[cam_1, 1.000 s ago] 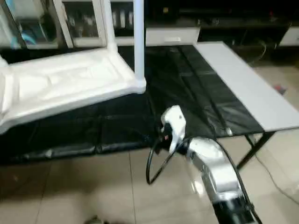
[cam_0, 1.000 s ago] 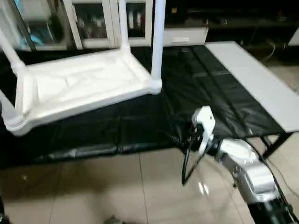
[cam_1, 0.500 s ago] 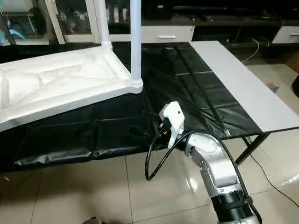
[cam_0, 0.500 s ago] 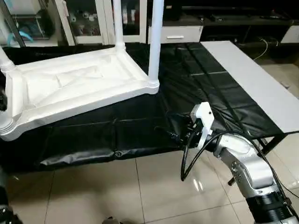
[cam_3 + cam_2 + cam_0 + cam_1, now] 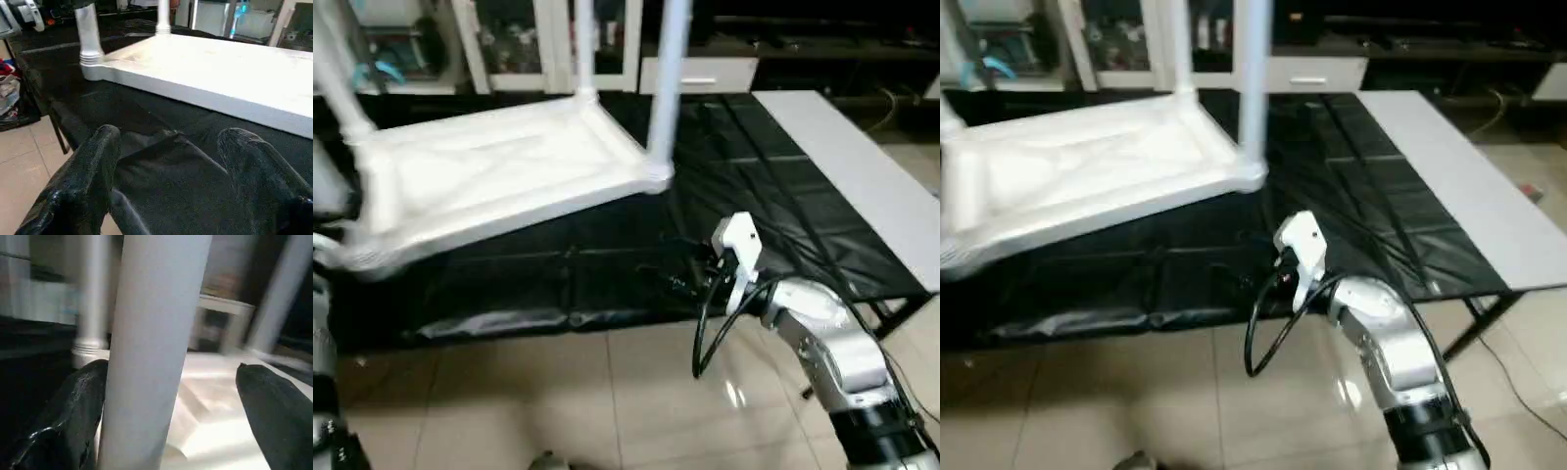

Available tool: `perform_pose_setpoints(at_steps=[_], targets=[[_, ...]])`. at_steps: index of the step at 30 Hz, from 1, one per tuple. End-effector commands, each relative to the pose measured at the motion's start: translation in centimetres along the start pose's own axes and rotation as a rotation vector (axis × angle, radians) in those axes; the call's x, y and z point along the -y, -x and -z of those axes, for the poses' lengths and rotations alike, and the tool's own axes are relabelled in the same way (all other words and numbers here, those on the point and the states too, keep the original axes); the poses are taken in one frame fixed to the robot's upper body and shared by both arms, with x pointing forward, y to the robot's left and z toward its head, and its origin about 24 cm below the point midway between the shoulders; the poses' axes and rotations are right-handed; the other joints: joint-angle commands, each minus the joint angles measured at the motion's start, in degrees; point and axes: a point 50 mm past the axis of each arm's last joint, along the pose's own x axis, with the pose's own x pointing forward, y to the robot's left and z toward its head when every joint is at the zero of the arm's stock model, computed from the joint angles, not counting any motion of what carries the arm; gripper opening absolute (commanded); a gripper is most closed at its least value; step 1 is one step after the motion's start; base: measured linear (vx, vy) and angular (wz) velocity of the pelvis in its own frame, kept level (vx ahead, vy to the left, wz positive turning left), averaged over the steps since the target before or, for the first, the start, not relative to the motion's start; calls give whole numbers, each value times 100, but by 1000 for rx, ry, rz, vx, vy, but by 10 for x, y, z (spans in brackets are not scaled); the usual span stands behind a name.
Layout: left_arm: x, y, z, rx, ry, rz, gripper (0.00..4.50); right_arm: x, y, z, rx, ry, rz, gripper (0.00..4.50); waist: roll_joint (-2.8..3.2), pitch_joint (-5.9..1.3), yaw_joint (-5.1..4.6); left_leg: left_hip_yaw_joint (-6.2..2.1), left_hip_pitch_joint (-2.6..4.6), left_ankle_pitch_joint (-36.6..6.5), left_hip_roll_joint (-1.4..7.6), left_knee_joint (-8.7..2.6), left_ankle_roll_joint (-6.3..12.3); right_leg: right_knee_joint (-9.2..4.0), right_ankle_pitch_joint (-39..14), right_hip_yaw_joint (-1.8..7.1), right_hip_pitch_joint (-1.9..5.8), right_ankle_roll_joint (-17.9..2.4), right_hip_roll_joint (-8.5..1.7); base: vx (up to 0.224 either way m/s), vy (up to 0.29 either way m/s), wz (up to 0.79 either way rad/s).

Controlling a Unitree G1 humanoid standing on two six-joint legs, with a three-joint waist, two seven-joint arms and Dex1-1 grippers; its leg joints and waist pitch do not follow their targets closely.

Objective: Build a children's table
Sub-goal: Rotate table base

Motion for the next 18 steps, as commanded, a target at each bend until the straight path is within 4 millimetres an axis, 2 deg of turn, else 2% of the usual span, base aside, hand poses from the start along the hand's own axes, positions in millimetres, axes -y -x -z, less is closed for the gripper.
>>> perform_pose_setpoints(at_steps=[1, 4, 5, 6, 7, 8, 9, 10, 12, 13, 14, 15, 16, 17, 18], targets=[[45, -5, 16, -108, 32, 306, 445, 3, 3, -3, -2, 19, -3, 348, 177, -313, -88, 74, 224, -2180, 49, -493, -278, -486, -1172, 223, 19, -1071, -242, 0, 0, 0], [70, -6, 26, -166, 16, 441, 445, 4, 4, -4, -4, 24, 4, 348, 177, -299, -61, 114, 268, -2387, 35, -487, -290, -537, -1470, 266, -35, -938, -223, 0, 0, 0], [75, -8, 29, -176, 2, 453, 445, 4, 4, -4, -4, 26, 7, 348, 165, -304, -61, 110, 250, -2383, 29, -496, -293, -540, -1560, 271, -13, -862, -227, 0, 0, 0], [79, -10, 31, -182, -13, 455, 445, 4, 4, -5, -4, 28, 9, 348, 191, -307, -69, 106, 238, -2353, 26, -500, -301, -539, -1569, 273, -2, -823, -230, 0, 0, 0], [82, -14, 32, -187, -27, 455, 445, 4, 4, -5, -3, 29, 12, 348, 168, -326, -89, 95, 188, -2175, 18, -511, -298, -520, -1445, 262, 51, -748, -227, 0, 0, 0], [91, -21, 36, -192, -41, 456, 445, 4, 4, -6, -2, 32, 16, 348, 207, -338, -98, 84, 174, -2046, 15, -512, -302, -499, -1318, 255, 66, -727, -221, 0, 0, 0], [100, -28, 39, -195, -51, 464, 445, 4, 5, -6, -2, 34, 20, 348, 175, -341, -123, 95, 182, -2004, 3, -495, -297, -522, -1257, 253, 62, -698, -213, 0, 0, 0], [117, -39, 42, -201, -62, 484, 445, 4, 8, -7, -3, 37, 28, 348, 185, -341, -162, 98, 180, -1981, -7, -491, -289, -536, -1262, 253, 67, -700, -210, 0, 0, 0], [126, -43, 43, -202, -68, 492, 445, 4, 9, -7, -4, 38, 33, 348, 165, -360, -173, 102, 179, -1890, -7, -462, -261, -543, -1176, 261, 88, -737, -229, 0, 0, 0], [134, -47, 44, -205, -72, 505, 445, 4, 10, -7, -5, 39, 38, 348, 178, -359, -200, 89, 120, -1719, -11, -469, -234, -516, -998, 250, 126, -783, -229, 0, 0, 0], [139, -49, 44, -201, -72, 515, 445, 5, 11, -7, -5, 40, 42, 348, 163, -368, -205, 90, 108, -1642, -18, -463, -214, -506, -943, 241, 140, -794, -226, 0, 0, 0], [154, -55, 45, -195, -72, 543, 445, 5, 14, -7, -8, 42, 55, 348, 246, -365, -235, 108, 142, -1687, -17, -446, -196, -550, -886, 241, 99, -843, -213, 0, 0, 0], [164, -58, 46, -191, -68, 557, 445, 5, 16, -7, -10, 45, 62, 348, 235, -386, -233, 102, 145, -1665, -26, -415, -171, -511, -754, 240, 124, -937, -215, 0, 0, 0], [174, -61, 47, -188, -61, 585, 445, 5, 17, -7, -9, 44, 72, 348, 281, -384, -243, 103, 126, -1599, -33, -420, -152, -514, -706, 238, 137, -945, -211, 0, 0, 0], [183, -63, 48, -190, -61, 607, 445, 5, 19, -7, -9, 45, 80, 348, 276, -396, -250, 101, 105, -1462, -43, -403, -110, -498, -559, 233, 162, -971, -210, 0, 0, 0]])
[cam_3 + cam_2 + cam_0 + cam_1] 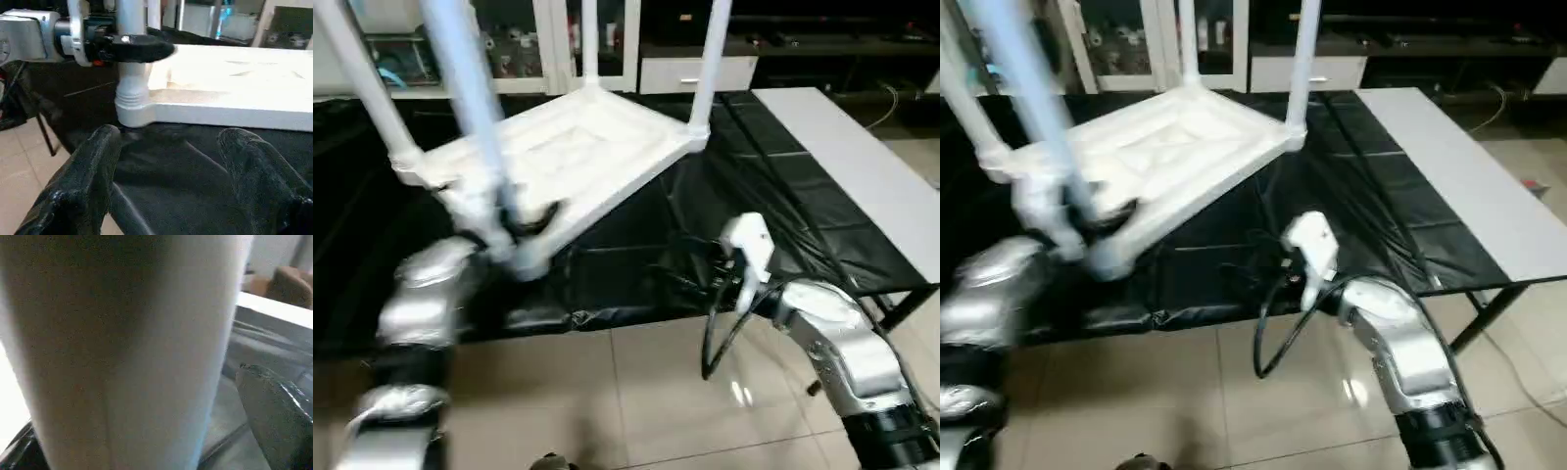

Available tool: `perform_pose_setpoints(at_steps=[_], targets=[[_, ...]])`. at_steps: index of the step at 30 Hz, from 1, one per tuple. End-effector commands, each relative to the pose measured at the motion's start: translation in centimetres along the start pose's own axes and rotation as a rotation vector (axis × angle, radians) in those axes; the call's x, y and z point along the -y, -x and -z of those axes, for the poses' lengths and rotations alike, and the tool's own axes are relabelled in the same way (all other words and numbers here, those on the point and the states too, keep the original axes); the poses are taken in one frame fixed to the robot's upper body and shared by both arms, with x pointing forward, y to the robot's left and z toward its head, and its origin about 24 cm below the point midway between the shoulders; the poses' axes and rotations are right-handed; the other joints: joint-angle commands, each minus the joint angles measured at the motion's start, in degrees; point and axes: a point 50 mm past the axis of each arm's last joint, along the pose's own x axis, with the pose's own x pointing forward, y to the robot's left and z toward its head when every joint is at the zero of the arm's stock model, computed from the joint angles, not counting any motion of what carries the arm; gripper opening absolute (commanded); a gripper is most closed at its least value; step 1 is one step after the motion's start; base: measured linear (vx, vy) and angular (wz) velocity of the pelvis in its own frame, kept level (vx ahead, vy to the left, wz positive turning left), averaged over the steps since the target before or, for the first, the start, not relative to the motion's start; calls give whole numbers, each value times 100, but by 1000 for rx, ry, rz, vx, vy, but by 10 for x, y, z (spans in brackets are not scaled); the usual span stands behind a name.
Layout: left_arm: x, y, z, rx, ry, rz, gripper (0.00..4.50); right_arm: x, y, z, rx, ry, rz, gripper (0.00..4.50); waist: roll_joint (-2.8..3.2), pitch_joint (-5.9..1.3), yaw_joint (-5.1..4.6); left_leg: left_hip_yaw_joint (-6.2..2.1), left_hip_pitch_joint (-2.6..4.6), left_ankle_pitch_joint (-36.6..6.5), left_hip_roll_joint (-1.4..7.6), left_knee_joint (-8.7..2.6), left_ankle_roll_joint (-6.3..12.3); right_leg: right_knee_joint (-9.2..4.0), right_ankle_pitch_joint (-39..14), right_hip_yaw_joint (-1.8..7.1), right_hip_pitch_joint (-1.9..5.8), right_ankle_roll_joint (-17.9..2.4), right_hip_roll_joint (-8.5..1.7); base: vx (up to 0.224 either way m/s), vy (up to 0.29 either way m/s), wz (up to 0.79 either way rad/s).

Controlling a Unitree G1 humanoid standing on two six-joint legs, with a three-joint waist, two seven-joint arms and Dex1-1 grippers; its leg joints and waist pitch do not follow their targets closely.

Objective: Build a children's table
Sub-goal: Rotate table base

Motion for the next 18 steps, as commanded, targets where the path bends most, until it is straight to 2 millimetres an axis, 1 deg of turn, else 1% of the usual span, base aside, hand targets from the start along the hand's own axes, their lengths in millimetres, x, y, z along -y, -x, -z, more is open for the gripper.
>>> perform_pose_setpoints(at_steps=[1, 2, 3, 4, 5, 6, 7, 8, 9, 10, 11, 12, 13, 14, 15, 16, 17, 18], targets=[[11, -11, -4, 0, -36, 44, 445, 2, 6, -5, 6, 16, 26, 348, 55, -420, -75, 6, 124, -1333, -29, -396, -77, -457, -428, 136, 197, -1087, -206, 0, 0, 0], [17, -20, -4, -3, -50, 55, 445, 3, 7, -5, 7, 16, 35, 348, 56, -421, -89, 2, 100, -1270, -33, -393, -44, -441, -338, 132, 210, -1116, -207, 0, 0, 0], [20, -24, -4, -4, -57, 59, 445, 3, 8, -5, 7, 15, 39, 348, 101, -406, -124, 14, 87, -1277, -55, -388, 4, -478, -322, 131, 202, -1104, -185, 0, 0, 0], [29, -39, -4, -5, -82, 49, 445, 1, 11, -4, 4, 14, 49, 348, 174, -429, -126, 4, 120, -1336, -53, -361, 17, -461, -271, 137, 202, -1154, -196, 0, 0, 0], [30, -40, -5, -4, -84, 47, 445, 1, 11, -4, 4, 14, 50, 348, 194, -420, -149, 11, 117, -1349, -65, -356, 37, -491, -266, 137, 202, -1137, -185, 0, 0, 0], [34, -48, -6, -2, -88, 32, 445, 0, 12, -3, 2, 14, 55, 348, 138, -437, -155, 9, 123, -1324, -70, -341, 81, -491, -173, 137, 230, -1136, -182, 0, 0, 0], [35, -51, -7, 0, -90, 21, 445, -1, 12, -3, 2, 14, 57, 348, 158, -435, -168, 1, 100, -1218, -72, -342, 131, -480, -38, 127, 241, -1149, -181, 0, 0, 0], [36, -53, -7, 2, -94, 11, 445, -2, 12, -3, 1, 14, 59, 348, 153, -441, -170, -4, 102, -1202, -66, -341, 151, -465, -4, 123, 250, -1177, -192, 0, 0, 0], [40, -56, -9, 12, -93, 20, 445, -3, 13, -3, 2, 11, 61, 348, 195, -447, -195, -10, 90, -1187, -74, -339, 192, -464, -27, 118, 258, -1206, -199, 0, 0, 0], [42, -58, -11, 22, -86, 32, 445, -5, 13, -3, 3, 9, 64, 348, 228, -440, -227, -11, 98, -1217, -59, -346, 224, -487, -28, 116, 247, -1239, -201, 0, 0, 0], [44, -59, -14, 41, -74, 43, 445, -6, 14, -2, 4, 7, 67, 348, 222, -446, -246, -13, 90, -1223, -63, -342, 246, -477, 3, 112, 257, -1277, -195, 0, 0, 0], [44, -56, -18, 85, -21, 73, 445, -9, 17, -2, 7, -4, 80, 348, 194, -445, -261, 0, 81, -1182, -69, -340, 315, -478, -17, 110, 263, -1351, -200, 0, 0, 0], [44, -56, -18, 85, -21, 73, 445, -9, 17, -2, 7, -4, 80, 348, 206, -447, -260, 2, 81, -1162, -68, -334, 337, -478, -43, 111, 261, -1375, -205, 0, 0, 0], [40, -49, -17, 109, 8, 83, 445, -11, 20, 0, 9, -16, 93, 348, 189, -449, -265, 8, 80, -1159, -65, -332, 367, -485, -72, 112, 257, -1394, -206, 0, 0, 0], [40, -49, -17, 109, 8, 83, 445, -11, 20, 0, 9, -16, 93, 348, 189, -447, -263, 7, 80, -1141, -55, -336, 393, -476, -80, 112, 258, -1427, -214, 0, 0, 0], [38, -42, -15, 132, 23, 91, 445, -14, 22, 2, 9, -29, 103, 348, 200, -451, -283, 10, 79, -1065, -51, -333, 482, -475, -76, 107, 247, -1468, -209, 0, 0, 0], [38, -40, -15, 139, 24, 89, 445, -14, 22, 2, 9, -31, 106, 348, 164, -440, -296, 17, 74, -1079, -44, -342, 508, -490, -110, 107, 243, -1473, -203, 0, 0, 0], [37, -33, -13, 165, 29, 83, 445, -15, 23, 3, 11, -42, 114, 348, 147, -448, -288, 12, 75, -1028, -26, -345, 550, -464, -123, 106, 256, -1494, -216, 0, 0, 0]])
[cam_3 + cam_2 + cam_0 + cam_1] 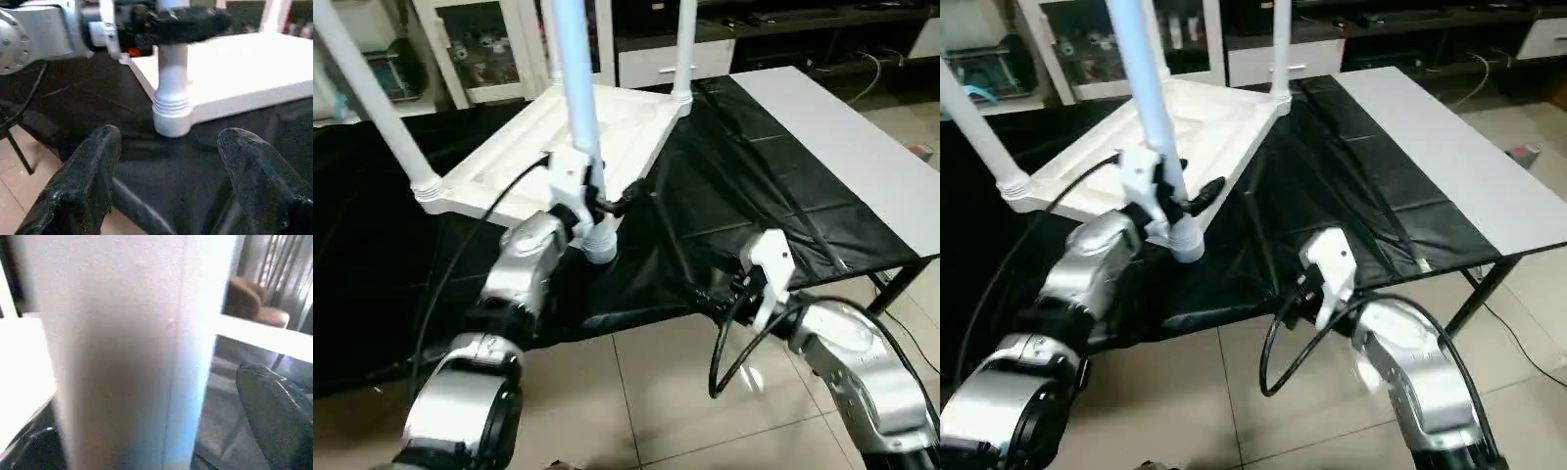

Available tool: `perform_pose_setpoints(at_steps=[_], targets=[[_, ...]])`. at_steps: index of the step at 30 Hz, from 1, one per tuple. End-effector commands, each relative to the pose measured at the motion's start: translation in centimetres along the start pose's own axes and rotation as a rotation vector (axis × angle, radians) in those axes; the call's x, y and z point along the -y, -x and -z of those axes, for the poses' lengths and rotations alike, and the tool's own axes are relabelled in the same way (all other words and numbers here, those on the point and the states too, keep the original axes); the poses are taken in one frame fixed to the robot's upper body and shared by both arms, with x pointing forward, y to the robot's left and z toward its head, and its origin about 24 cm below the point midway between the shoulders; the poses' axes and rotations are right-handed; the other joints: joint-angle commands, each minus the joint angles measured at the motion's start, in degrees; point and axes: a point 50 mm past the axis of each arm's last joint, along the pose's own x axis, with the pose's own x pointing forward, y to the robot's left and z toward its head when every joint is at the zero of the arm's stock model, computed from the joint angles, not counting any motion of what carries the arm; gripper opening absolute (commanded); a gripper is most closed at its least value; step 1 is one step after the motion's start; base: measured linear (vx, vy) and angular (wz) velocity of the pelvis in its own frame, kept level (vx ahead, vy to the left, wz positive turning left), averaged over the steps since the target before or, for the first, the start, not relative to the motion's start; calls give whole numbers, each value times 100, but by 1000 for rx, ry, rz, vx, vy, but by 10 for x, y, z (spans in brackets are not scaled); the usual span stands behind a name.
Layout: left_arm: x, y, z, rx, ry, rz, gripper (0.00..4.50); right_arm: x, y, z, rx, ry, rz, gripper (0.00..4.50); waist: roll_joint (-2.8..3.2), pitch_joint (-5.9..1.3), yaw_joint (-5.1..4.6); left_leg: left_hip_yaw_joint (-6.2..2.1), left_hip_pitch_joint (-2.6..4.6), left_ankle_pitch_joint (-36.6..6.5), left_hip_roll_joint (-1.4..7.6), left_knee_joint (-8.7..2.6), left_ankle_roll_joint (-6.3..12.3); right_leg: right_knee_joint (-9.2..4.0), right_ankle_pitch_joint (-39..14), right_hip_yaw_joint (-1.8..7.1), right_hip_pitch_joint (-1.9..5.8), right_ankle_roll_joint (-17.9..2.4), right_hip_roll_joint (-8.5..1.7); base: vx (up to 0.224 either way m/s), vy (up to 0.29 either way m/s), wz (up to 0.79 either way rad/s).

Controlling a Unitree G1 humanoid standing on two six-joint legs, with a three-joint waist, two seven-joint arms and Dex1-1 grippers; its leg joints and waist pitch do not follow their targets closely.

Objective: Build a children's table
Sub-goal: Rotate table base

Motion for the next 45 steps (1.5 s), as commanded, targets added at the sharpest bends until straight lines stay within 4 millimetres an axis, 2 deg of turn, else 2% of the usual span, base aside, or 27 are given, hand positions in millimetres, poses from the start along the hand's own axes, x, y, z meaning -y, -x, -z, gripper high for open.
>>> perform_pose_setpoints(at_steps=[1, 5, 10, 13, 16, 18, 19, 20, 21, 23, 24, 25, 26, 27, 29, 32, 34, 35, 36, 38, 39, 40, 41, 42, 43, 44, 45], targets=[[-4, 10, -5, 53, 1, -7, 445, -2, 1, -5, 27, -9, 10, 348, -154, -413, 23, 23, 83, -1063, -17, -323, 477, -404, -119, 103, 263, -1498, -220, 0, 0, 0], [-4, 39, -6, 122, 32, -46, 445, -5, 2, -2, 29, -24, 30, 348, -118, -407, 24, 33, 97, -1056, 33, -333, 562, -398, -243, 98, 204, -1469, -224, 0, 0, 0], [-9, 85, -2, 127, -6, -154, 445, 0, 4, -6, 64, 18, 187, 348, -84, -364, 14, 39, 132, -1444, 60, -390, 297, -446, -802, 107, 140, -1204, -217, 0, 0, 0], [-11, 108, 5, 83, -65, -289, 445, 12, 10, -5, 115, 25, 428, 348, -162, -329, -3, 55, 128, -1649, 40, -431, 112, -498, -1252, 113, 102, -942, -202, 0, 0, 0], [-14, 112, 11, 39, -85, -401, 445, 13, 11, -3, 143, -17, 468, 348, -128, -319, -15, 43, 175, -1944, 34, -440, -14, -546, -1616, 126, 52, -654, -186, 0, 0, 0], [-14, 108, 14, 45, -62, -466, 445, 13, 7, 1, 111, -13, 470, 348, -195, -319, -17, 33, 164, -2044, 28, -459, -72, -549, -1677, 123, 78, -591, -171, 0, 0, 0], [-11, 103, 13, 52, -65, -462, 445, 14, 5, 3, 105, -19, 480, 348, -221, -272, 9, -69, 57, -2490, -32, -547, 61, -548, -2179, -9, 209, -508, -241, 0, 0, 0], [-10, 100, 13, 46, -72, -459, 445, 15, 5, 3, 105, -21, 484, 348, -219, -255, 5, -167, -164, -2517, -115, -608, 256, -554, -2465, -159, 369, -366, -317, -21, 8, 28], [-9, 97, 13, 42, -78, -452, 445, 15, 4, 3, 106, -23, 488, 348, -186, -240, -88, -261, -42, -3177, -208, -489, 437, -759, -3764, -315, 372, -159, -461, -21, 8, 28], [-4, 89, 10, 46, -88, -424, 445, 17, 3, 2, 110, -12, 496, 348, -150, -205, -99, -259, -79, -3297, -257, -439, 471, -871, -4340, -441, 502, -143, -473, 18, 6, 48], [1, 82, 8, 45, -96, -400, 445, 20, 4, 1, 116, -4, 519, 348, -150, -162, -155, -283, -103, -3505, -312, -401, 487, -937, -4730, -596, 611, -110, -472, 33, 5, 48], [4, 78, 8, 45, -90, -386, 445, 22, 4, -1, 129, -1, 538, 348, -142, -146, -219, -292, -32, -3572, -314, -371, 471, -999, -4756, -656, 654, -196, -471, 54, 10, 57], [6, 75, 8, 41, -95, -378, 445, 24, 6, -1, 142, -20, 553, 348, -151, -152, -242, -306, 5, -3586, -306, -360, 468, -1009, -4649, -675, 690, -273, -482, 33, 17, 45], [8, 73, 8, 38, -107, -366, 445, 26, 7, -2, 152, -35, 573, 348, -115, -107, -454, -360, 530, -4195, -51, -377, 81, -917, -4026, -567, 346, -443, -242, 33, 17, 45], [10, 70, 9, 30, -117, -359, 445, 29, 8, -2, 155, -38, 586, 348, -95, -136, -459, -433, 610, -4611, 55, -586, -32, -737, -2887, -414, 444, -644, -115, 59, 18, -2], [11, 69, 11, 16, -122, -357, 445, 29, 8, -3, 153, -22, 572, 348, -74, -254, -544, -378, 510, -3554, -54, -621, 444, -693, -1645, -229, 697, -948, -123, 139, 43, -6], [12, 70, 14, 6, -114, -362, 445, 27, 6, -4, 149, -18, 541, 348, -132, -453, -488, -119, 100, -1023, -352, -303, 1358, -740, -337, -128, 1184, -829, -156, 164, 39, -1], [11, 70, 14, 4, -114, -364, 445, 27, 6, -4, 147, -17, 535, 348, -132, -453, -488, -119, 100, -1023, -352, -303, 1358, -740, -337, -128, 1184, -829, -156, 140, 42, 2], [11, 71, 14, 0, -117, -369, 445, 27, 5, -4, 144, -16, 520, 348, -84, -516, -535, -183, 225, -1, -390, -186, 1938, -627, 258, -229, 1156, -473, 22, 140, 42, 2], [10, 72, 15, -4, -119, -382, 445, 25, 3, -3, 137, -13, 488, 348, -72, -522, -652, -395, 535, 581, -273, -166, 2565, -378, 503, -312, 928, -245, 160, 177, -5, 6], [9, 73, 15, -4, -119, -384, 445, 25, 3, -3, 135, -13, 484, 348, -27, -547, -808, -727, 1121, 997, 9, -117, 3272, -61, -57, -360, 321, -103, 140, 180, -29, 7], [9, 73, 15, -4, -120, -386, 445, 24, 2, -3, 133, -11, 476, 348, -23, -542, -918, -1171, 1496, 1481, 411, -171, 3962, 320, -1090, -271, -197, 253, -40, 131, -86, -15], [8, 74, 14, -5, -122, -391, 445, 24, 2, -3, 130, -12, 466, 348, -122, -538, -961, -1274, 1473, 1661, 556, -217, 4103, 435, -1235, -149, -291, 391, -164, 72, -179, -42], [7, 75, 14, -7, -125, -397, 445, 23, 1, -2, 127, -16, 457, 348, -232, -508, -893, -1258, 1308, 1561, 405, -210, 3846, 431, -968, 71, -331, 488, -349, 72, -179, -42], [5, 78, 14, -10, -132, -406, 445, 22, 1, -1, 128, -22, 439, 348, -663, -416, -594, -545, 312, 36, -620, 243, 2497, -221, -176, 537, 700, 707, -417, 10, -213, -29], [5, 79, 14, -12, -135, -409, 445, 22, 1, -1, 129, -26, 434, 348, -667, -286, -280, -317, -176, -977, -998, 738, 2184, -560, -313, 911, 1098, 777, -638, 97, -109, 7], [3, 82, 14, -12, -135, -419, 445, 22, 0, -1, 124, -10, 427, 348, -667, -358, -202, -416, -441, -736, -861, 1122, 1318, -476, 749, 888, 1210, 635, -658, 97, -109, 7]])
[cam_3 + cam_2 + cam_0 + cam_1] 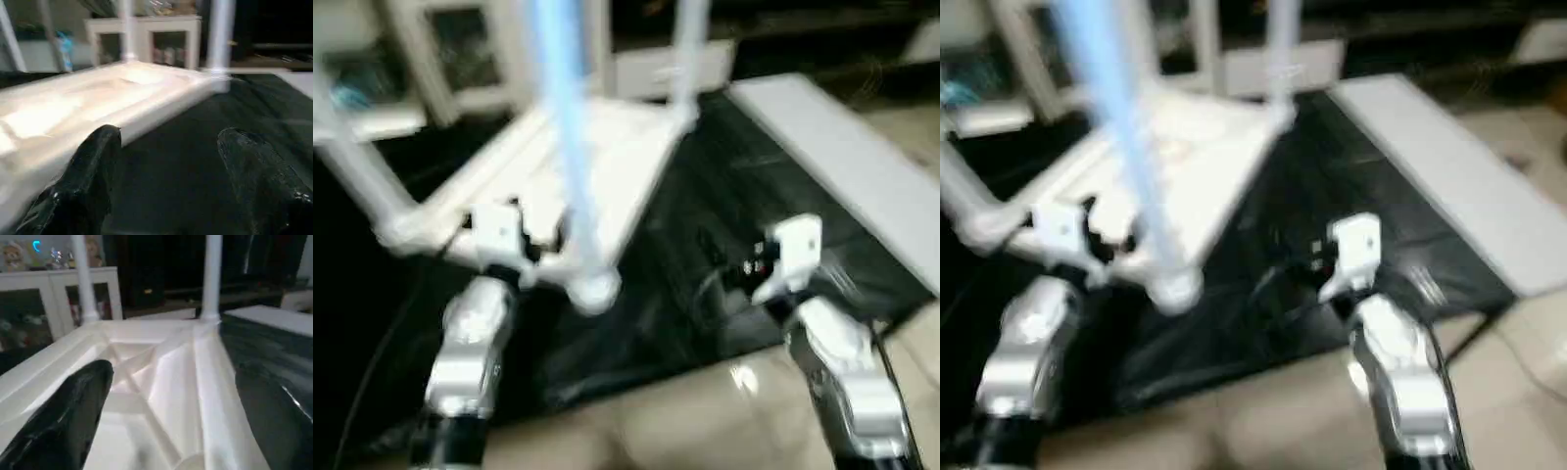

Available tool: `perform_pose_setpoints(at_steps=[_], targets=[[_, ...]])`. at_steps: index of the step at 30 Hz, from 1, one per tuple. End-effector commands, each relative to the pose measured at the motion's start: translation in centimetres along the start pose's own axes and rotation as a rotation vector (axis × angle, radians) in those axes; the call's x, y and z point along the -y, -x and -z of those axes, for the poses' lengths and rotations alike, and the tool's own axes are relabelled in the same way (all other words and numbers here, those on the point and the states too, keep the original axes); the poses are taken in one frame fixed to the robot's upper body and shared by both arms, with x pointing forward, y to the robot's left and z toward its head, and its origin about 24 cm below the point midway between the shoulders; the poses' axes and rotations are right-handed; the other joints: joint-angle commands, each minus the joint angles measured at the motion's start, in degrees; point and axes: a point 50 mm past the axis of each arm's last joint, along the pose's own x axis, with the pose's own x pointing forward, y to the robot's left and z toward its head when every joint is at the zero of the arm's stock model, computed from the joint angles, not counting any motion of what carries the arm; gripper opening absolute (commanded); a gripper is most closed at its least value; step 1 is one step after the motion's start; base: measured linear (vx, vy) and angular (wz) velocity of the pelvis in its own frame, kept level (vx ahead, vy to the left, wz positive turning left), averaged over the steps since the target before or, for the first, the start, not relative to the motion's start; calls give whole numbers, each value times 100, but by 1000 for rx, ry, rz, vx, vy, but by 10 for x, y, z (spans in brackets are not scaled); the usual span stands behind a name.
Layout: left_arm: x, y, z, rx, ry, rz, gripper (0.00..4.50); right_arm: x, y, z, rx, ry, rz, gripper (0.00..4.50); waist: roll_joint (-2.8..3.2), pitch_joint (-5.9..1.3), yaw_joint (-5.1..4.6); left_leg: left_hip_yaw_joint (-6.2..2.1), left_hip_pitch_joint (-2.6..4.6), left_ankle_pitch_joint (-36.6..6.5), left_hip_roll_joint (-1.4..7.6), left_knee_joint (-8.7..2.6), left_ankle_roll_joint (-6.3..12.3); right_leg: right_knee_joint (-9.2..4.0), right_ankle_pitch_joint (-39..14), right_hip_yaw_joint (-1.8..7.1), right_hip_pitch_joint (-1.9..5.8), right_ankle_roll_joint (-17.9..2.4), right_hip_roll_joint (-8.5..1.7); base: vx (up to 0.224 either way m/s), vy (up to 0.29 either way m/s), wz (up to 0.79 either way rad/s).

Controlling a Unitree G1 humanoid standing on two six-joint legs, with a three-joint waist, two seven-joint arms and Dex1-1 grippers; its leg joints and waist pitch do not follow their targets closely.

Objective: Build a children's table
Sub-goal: Rotate table base

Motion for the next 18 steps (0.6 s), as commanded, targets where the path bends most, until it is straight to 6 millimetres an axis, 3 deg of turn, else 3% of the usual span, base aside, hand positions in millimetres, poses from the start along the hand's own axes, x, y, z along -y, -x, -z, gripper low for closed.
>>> perform_pose_setpoints(at_steps=[1, 2, 3, 4, 5, 6, 7, 8, 9, 10, 11, 12, 13, 14, 15, 16, 17, 18], targets=[[-12, 4, -2, -5, -25, -34, 445, -14, -9, -7, 35, 2, -68, 348, -274, -251, 347, 104, -722, 399, -147, 71, -98, -899, 2053, 579, 823, 399, -582, 172, -31, 10], [-13, 5, -2, -7, -27, -41, 445, -15, -10, -7, 33, 12, -74, 348, -239, -250, 367, 123, -698, 593, -135, -35, -239, -901, 2332, 460, 846, 251, -516, 129, -35, -7], [-14, 6, -2, -9, -31, -44, 445, -15, -10, -7, 31, 12, -83, 348, -92, -252, 423, 97, -624, 1076, 11, -398, -250, -1022, 2117, 219, 778, -18, -416, 129, -35, -7], [-15, 7, -2, -10, -33, -47, 445, -17, -11, -6, 26, 9, -95, 348, 257, -252, 495, 19, -505, 1435, 252, -874, 286, -1254, 1225, -269, 833, -71, -552, 143, 13, 6], [-15, 7, -2, -9, -33, -47, 445, -17, -11, -6, 25, 9, -98, 348, 359, -214, 389, -55, -347, 1205, 383, -1070, 424, -1284, 719, -479, 825, -57, -450, 186, 77, 3], [-16, 8, -2, -9, -33, -48, 445, -18, -11, -6, 22, 9, -104, 348, 611, -95, -60, -934, 55, 247, 390, -1466, 1619, -187, -292, -1053, 533, 72, 417, 186, 77, 3], [-16, 8, -2, -10, -33, -48, 445, -18, -11, -6, 21, 9, -105, 348, 532, -386, -55, -1396, 736, 167, 499, -1194, 2509, 221, -1100, -644, -143, -105, 511, 204, 63, 28], [-17, 9, -2, -14, -37, -53, 445, -18, -11, -5, 21, 8, -106, 348, 516, -381, -70, -1531, 706, 233, 598, -1214, 2557, 348, -935, -478, -270, -90, 412, 164, 27, 72], [-18, 9, -2, -18, -40, -57, 445, -18, -11, -5, 21, -2, -107, 348, 507, -357, -67, -1543, 668, 631, 424, -1199, 2302, 429, -562, -336, -427, 66, 398, 164, 27, 72], [-18, 10, -1, -21, -39, -59, 445, -18, -10, -5, 22, -20, -108, 348, 354, -313, -101, -1334, 502, 722, 455, -1310, 1900, 465, 69, -190, -463, 287, 340, 113, 28, 57], [-19, 10, -1, -26, -41, -62, 445, -18, -10, -5, 24, -25, -107, 348, 299, -236, -70, -1252, 328, 603, 445, -1439, 1741, 445, 340, -106, -409, 303, 308, 85, 6, 35], [-20, 12, 0, -27, -35, -32, 445, -18, -8, -5, 27, -23, -125, 348, 161, -114, 10, -826, 53, -200, 524, -1630, 1227, 244, 965, 13, -333, 167, 165, 85, 6, 35], [-20, 12, 0, -30, -36, -10, 445, -18, -7, -5, 27, -15, -138, 348, 14, -86, 143, -577, -30, -803, 362, -1567, 908, -408, 1256, 213, -271, 32, -58, 34, -68, 27], [-19, 12, 0, -28, -26, 32, 445, -18, -6, -5, 29, -12, -147, 348, -121, -98, 243, -444, -66, -1040, 264, -1283, 727, -856, 802, 536, -288, 76, -410, 50, -103, 24], [-17, 12, 0, -26, -9, 92, 445, -18, -5, -5, 29, -13, -152, 348, -123, -227, 340, -206, -191, -272, 27, -487, 182, -1039, -126, 1003, 52, 66, -1009, 50, -103, 24], [-16, 13, -1, -26, 5, 166, 445, -18, -4, -6, 31, -18, -162, 348, -96, -244, 395, -250, -308, 667, 77, -635, -239, -816, 847, 769, 96, 47, -771, 70, -78, 5], [-16, 13, -1, -31, 4, 199, 445, -17, -3, -6, 32, -18, -169, 348, -110, -247, 443, -196, -293, 1034, 60, -729, -359, -762, 1546, 607, 37, -35, -540, 0, 0, 0], [-17, 14, 1, -86, -14, 402, 445, -17, 2, -8, 32, -20, -217, 348, -24, -269, 468, -123, -230, 1294, 119, -888, -543, -672, 2462, 392, -28, -270, -211, 0, 0, 0]])
